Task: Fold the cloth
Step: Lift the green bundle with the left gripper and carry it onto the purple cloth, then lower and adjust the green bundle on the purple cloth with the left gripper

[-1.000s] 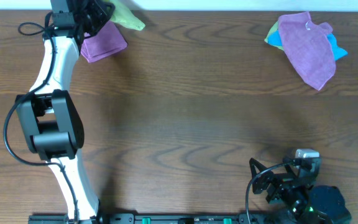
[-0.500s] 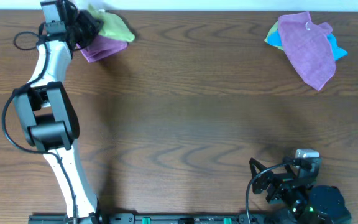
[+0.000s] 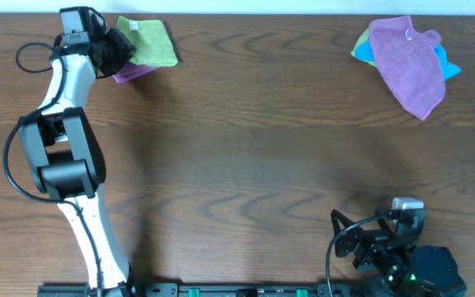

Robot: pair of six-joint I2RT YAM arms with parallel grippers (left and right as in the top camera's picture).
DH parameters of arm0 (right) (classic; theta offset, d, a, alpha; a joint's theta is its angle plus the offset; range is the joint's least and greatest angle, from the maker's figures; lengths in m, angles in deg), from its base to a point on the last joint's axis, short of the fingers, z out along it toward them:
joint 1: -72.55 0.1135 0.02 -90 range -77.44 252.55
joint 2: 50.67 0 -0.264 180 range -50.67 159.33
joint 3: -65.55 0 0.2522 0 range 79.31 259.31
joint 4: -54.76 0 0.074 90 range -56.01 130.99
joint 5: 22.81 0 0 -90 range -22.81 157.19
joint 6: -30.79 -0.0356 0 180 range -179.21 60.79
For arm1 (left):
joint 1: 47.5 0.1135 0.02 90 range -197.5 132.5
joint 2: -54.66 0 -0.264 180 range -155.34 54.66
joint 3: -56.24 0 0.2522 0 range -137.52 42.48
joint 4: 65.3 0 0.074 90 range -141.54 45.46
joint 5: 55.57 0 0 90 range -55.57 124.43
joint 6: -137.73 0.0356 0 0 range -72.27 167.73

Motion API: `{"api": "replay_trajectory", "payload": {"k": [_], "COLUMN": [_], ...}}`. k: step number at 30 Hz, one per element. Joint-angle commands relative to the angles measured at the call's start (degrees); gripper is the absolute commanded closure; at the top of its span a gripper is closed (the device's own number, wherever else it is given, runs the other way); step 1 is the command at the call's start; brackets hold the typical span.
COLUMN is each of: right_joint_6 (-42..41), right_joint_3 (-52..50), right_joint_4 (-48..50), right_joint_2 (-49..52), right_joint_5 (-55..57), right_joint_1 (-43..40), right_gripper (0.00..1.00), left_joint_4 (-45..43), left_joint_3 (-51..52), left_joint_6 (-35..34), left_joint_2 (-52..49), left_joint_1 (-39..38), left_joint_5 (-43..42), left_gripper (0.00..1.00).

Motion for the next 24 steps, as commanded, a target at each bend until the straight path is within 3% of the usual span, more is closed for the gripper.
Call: {"api": "replay_trajectory", "payload": {"k": [1,11,24], "right_joint_6": [-1.01,-1.01,-1.01], "right_joint_3": [-0.15,-0.13,-0.13], "right_joint_4": [-0.09,-0.09,-0.09], "right_joint_2": [-0.33,-0.33,-0.33], "right_joint_5": [0.63,0.63,0.61], "right_joint_1": [-0.57,-0.57,-0.57], "right_gripper": [0.01,0.01,0.01], "left_joint_4": [0.13,0.37,0.61], "left_joint_3": [-1.51,-1.51,-1.51], "left_joint_6": [1.81,1.81,1.79], "left_joint_2": [-0.04,-0.04,-0.02], "left_joint_1": [0.28,0.42,2.32], "left_joint_5": [3.82,6.51,7.30], "left_gripper": [0.93,0.86,0.62]}}
